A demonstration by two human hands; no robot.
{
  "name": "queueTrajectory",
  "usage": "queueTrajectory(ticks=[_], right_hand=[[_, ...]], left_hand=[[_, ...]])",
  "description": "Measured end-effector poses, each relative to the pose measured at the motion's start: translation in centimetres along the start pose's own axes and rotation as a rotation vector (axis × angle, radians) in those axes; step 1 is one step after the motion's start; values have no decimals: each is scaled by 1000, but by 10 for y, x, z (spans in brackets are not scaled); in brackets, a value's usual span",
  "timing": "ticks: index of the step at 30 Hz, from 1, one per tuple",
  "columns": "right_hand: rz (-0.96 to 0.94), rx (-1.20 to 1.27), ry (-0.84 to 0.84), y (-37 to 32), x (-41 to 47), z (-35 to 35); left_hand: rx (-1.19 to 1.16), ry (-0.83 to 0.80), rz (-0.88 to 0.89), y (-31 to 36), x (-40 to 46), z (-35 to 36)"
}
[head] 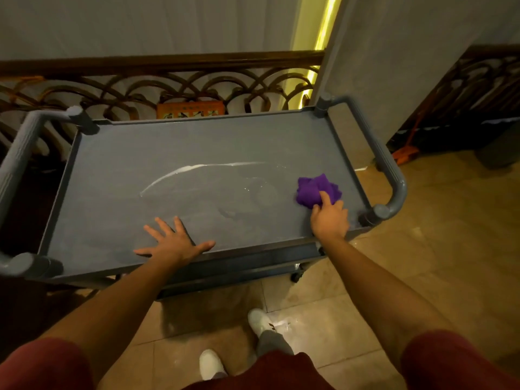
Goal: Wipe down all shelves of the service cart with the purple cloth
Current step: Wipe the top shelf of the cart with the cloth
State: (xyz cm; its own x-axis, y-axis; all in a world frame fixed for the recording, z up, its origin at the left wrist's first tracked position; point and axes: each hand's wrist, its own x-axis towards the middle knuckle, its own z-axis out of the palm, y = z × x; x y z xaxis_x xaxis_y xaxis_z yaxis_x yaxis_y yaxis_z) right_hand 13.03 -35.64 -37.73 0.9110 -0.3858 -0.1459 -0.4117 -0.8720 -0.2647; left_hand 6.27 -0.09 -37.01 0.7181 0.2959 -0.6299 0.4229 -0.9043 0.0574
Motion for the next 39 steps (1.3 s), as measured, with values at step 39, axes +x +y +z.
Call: queueTrajectory(ticks=[39], right_hand=[[64, 521, 250, -95, 74, 18]], left_hand=[[11, -182, -277, -44, 47, -50]])
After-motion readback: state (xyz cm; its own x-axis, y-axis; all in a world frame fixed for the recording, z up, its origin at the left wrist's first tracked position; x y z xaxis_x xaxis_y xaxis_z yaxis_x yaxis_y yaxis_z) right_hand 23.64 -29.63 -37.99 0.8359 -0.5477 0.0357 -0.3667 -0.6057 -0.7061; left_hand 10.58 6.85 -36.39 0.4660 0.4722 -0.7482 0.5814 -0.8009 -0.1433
